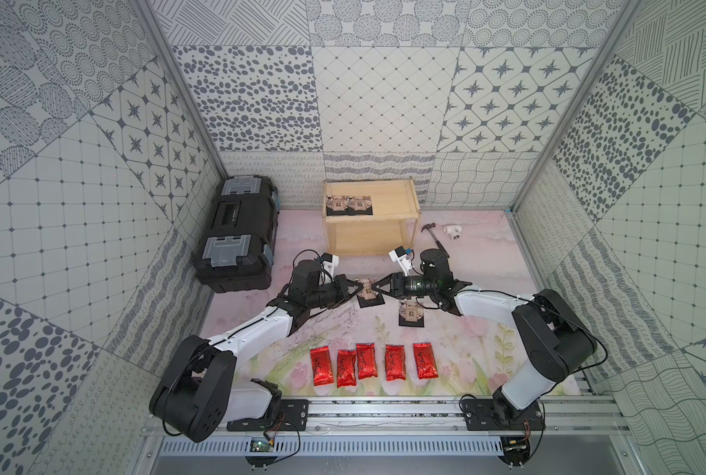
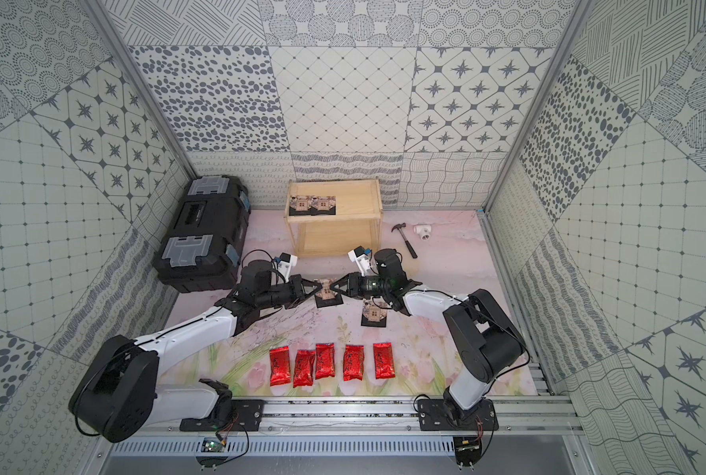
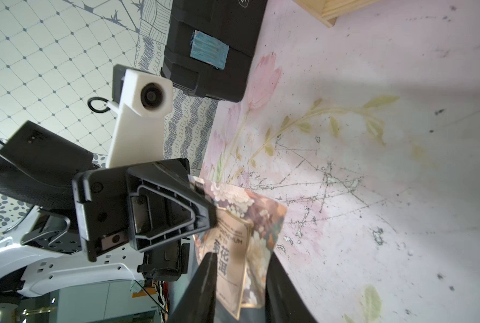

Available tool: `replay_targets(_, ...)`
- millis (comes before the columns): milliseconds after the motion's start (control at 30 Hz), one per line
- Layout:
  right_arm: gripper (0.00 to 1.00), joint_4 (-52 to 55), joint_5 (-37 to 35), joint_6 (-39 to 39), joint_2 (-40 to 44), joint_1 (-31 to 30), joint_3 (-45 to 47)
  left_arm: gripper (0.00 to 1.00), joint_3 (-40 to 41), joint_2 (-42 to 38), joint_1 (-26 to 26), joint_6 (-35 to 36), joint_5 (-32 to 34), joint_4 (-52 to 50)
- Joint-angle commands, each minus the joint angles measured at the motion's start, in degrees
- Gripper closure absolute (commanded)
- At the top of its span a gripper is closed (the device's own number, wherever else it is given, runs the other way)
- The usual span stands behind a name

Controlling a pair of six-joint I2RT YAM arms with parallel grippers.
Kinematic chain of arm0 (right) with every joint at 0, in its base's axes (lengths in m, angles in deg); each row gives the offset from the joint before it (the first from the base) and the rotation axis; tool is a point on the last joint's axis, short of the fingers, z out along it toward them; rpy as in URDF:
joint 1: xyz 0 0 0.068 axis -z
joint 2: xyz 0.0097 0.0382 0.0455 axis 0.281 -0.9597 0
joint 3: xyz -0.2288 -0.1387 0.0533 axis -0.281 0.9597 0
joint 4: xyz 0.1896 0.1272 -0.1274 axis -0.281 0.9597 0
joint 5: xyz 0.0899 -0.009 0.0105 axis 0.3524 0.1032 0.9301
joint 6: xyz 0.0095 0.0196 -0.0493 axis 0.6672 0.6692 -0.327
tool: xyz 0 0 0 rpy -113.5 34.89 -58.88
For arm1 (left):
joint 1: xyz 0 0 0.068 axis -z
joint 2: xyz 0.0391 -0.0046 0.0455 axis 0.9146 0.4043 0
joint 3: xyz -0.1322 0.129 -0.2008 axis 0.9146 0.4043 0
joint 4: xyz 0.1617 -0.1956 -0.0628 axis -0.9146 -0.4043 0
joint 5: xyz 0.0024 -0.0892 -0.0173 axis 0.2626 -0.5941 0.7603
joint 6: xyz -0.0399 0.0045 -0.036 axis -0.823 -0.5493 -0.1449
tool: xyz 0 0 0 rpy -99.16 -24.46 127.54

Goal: Place the tea bags on the shelf by color
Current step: Pick up the tea bag from the center of the board.

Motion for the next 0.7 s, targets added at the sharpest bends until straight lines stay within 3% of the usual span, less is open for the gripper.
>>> replay_targets(0, 0.61, -5.0, -7.0, 7.4, 4.4, -0.3, 0.8, 1.0, 0.5, -2.0, -0.1, -2.7, 2.9, 1.9)
replay_targets(100, 0.56, -10.5, -16.0, 14.8, 8.9, -2.3, 5.6, 1.0, 1.8, -3.4, -0.1, -5.5, 4.3, 4.7)
replay_targets(333, 0.42, -15.0, -36.1, 21.7, 18.0, -10.4, 12.8, 1.0, 3.7, -6.3, -0.4, -11.1, 7.6, 11.9)
replay_targets(467, 0.41, -21.4, -40.6, 27.0, 18.7, -12.9, 16.1, 1.0, 3.5, -7.0, -0.5, -14.0, 7.9, 15.7)
replay_targets(667, 0.37, -24.9, -41.1, 29.6, 17.1, -14.8, 16.1, 1.0, 2.9, -7.9, -0.7, -16.3, 9.0, 18.0)
